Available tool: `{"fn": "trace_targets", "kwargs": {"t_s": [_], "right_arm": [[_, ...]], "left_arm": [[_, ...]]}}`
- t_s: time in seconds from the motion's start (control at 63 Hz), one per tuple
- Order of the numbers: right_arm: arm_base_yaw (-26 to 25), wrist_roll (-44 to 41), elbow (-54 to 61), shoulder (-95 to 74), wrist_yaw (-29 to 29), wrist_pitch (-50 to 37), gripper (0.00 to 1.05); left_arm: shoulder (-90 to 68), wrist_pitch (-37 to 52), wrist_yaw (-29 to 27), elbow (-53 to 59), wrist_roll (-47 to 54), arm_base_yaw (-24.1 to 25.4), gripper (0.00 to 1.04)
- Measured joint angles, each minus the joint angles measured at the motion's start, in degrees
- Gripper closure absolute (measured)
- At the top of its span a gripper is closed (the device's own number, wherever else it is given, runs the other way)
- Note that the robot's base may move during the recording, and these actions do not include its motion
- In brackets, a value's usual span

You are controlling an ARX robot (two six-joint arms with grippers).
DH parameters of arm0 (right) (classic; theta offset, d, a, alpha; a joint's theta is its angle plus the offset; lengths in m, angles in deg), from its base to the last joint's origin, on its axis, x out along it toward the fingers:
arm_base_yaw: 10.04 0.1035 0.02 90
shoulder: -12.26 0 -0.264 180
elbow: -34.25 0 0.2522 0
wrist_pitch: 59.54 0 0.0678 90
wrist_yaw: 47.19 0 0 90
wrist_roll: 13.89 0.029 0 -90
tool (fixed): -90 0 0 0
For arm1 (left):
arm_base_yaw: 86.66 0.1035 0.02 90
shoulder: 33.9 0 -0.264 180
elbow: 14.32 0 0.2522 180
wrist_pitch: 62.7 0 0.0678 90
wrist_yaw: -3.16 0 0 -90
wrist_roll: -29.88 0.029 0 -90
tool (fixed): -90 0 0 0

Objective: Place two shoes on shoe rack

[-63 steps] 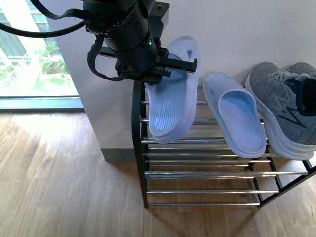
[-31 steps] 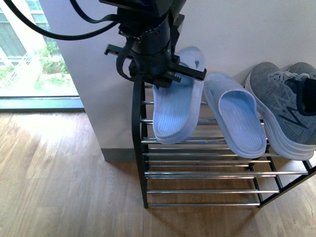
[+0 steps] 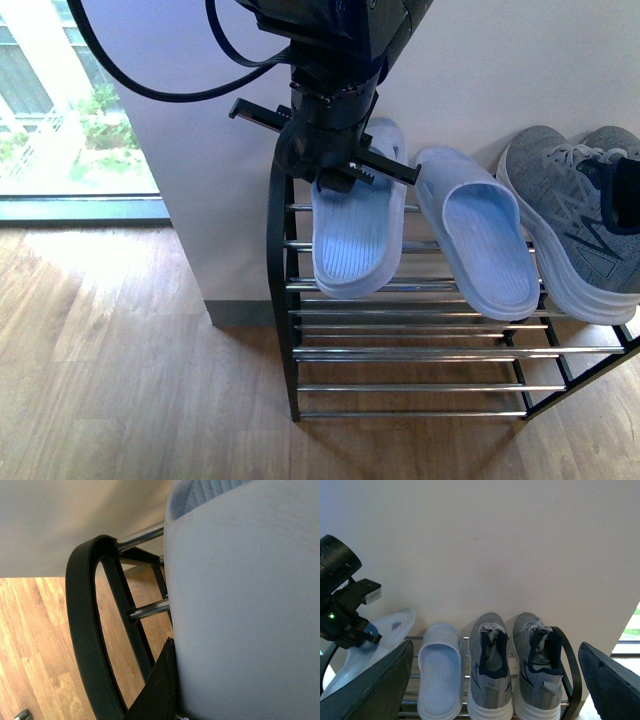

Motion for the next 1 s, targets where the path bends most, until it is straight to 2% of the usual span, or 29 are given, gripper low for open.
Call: {"fn": "trace_targets", "kwargs": {"t_s": [0.254, 0.413, 0.461, 0.73, 0.826, 1.0], "right_arm": [[0.0, 0.0, 0.0, 0.0, 0.0, 0.0, 0.09], [0.0, 0.0, 0.0, 0.0, 0.0, 0.0, 0.09], [0.0, 0.0, 0.0, 0.0, 0.0, 0.0, 0.09], [0.0, 0.0, 0.0, 0.0, 0.0, 0.0, 0.09], [0.0, 0.0, 0.0, 0.0, 0.0, 0.0, 0.09], [0.0, 0.0, 0.0, 0.0, 0.0, 0.0, 0.09]], "left_arm": [[-2.6, -3.0, 0.9, -3.9, -0.5, -0.2, 1.01], [-2.6, -2.3, 2.2, -4.1, -0.7, -0.4, 0.77], [-2.6, -2.3, 2.7, -4.1, -0.9, -0.5, 0.66], [-2.3, -2.3, 4.5, -4.1, -1.5, -0.5, 0.28], [-0.7, -2.4, 6.4, -3.9, -2.0, -0.5, 0.08], [5.5, -1.1, 11.0, -0.8, -4.6, 0.0, 0.09]]}}
